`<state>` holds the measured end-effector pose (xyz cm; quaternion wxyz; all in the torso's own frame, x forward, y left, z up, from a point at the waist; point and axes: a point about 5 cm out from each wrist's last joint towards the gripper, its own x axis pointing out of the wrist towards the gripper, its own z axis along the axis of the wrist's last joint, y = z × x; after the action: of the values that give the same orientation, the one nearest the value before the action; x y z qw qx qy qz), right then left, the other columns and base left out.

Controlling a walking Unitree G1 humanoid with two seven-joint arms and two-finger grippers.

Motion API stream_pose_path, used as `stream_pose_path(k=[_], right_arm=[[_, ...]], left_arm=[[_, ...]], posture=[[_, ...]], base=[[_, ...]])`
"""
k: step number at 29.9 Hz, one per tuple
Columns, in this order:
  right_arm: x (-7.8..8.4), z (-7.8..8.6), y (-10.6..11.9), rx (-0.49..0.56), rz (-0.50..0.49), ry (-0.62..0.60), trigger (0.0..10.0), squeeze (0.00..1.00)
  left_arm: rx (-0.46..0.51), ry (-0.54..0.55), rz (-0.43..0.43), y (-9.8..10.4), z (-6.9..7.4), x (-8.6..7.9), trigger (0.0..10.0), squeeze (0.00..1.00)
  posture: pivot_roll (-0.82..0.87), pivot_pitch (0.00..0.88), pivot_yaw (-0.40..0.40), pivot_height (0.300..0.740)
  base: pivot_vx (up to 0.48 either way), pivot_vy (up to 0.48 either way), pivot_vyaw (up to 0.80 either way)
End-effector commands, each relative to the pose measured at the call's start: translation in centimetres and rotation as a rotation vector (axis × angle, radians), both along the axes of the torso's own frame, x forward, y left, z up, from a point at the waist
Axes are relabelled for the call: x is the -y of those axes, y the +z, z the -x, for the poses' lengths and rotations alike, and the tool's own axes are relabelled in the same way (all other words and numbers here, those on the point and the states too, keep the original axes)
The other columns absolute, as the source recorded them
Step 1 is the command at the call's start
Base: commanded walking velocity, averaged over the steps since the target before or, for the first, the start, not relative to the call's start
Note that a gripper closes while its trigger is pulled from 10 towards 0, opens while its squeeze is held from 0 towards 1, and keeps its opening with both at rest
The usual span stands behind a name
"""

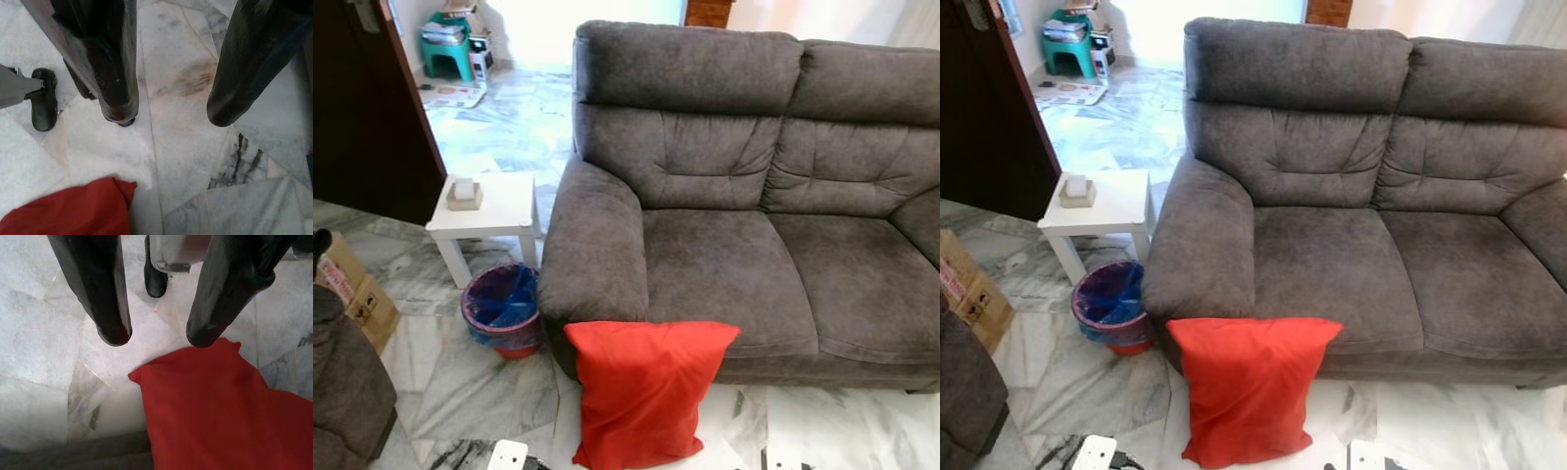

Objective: Move the pillow to the sofa from floor

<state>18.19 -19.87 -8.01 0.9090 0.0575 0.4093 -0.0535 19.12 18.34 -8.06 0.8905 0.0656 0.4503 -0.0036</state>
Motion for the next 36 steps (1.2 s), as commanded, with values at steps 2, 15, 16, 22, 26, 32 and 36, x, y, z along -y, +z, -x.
stream_pose_path(k=[2,15,16,22,26,32,36], right_arm=[[0.1,0.3,-0.1,-0.01,0.006,-0.02,10.0,0.0],[0.2,0.3,-0.2,-0.013,0.004,-0.027,10.0,0.0],[0.1,0.3,-0.2,-0.013,0.004,-0.024,10.0,0.0],[0.2,0.2,-0.1,-0.014,0.023,-0.008,10.0,0.0],[0.3,-1.3,0.9,0.078,0.014,-0.006,10.0,0.0],[0.7,-3.3,2.5,0.216,0.018,0.016,10.0,0.0],[1.4,-4.7,4.1,0.357,0.025,0.014,10.0,0.0]], left_arm=[[-0.021,0.004,0.004,-0.3,0.5,-0.2,10.0,0.0],[-0.025,0.008,0.013,-0.3,0.6,-0.1,10.0,0.0],[-0.025,0.009,0.013,-0.3,0.6,-0.1,10.0,0.0],[-0.013,-0.002,-0.008,-0.2,0.5,-0.1,10.0,0.0],[0.078,0.086,-0.016,0.1,0.2,-0.4,10.0,0.0],[0.475,0.145,-0.044,4.8,-4.3,-3.7,10.0,0.0],[0.713,0.079,-0.081,8.1,-5.9,-3.2,10.0,0.0]], posture=[[-0.03,0.043,-0.024,0.74],[-0.02,0.059,-0.028,0.74],[-0.02,0.059,-0.028,0.74],[-0.02,0.062,-0.029,0.74],[-0.02,0.066,-0.027,0.74],[0.0,0.069,-0.03,0.74],[-0.01,0.067,-0.025,0.74]], base=[[0.368,0.0,0.0],[0.381,0.0,0.0],[0.382,0.0,-0.49],[0.228,0.0,-0.5],[0.0,0.0,0.0],[0.0,0.0,0.0],[0.0,0.0,0.0]])
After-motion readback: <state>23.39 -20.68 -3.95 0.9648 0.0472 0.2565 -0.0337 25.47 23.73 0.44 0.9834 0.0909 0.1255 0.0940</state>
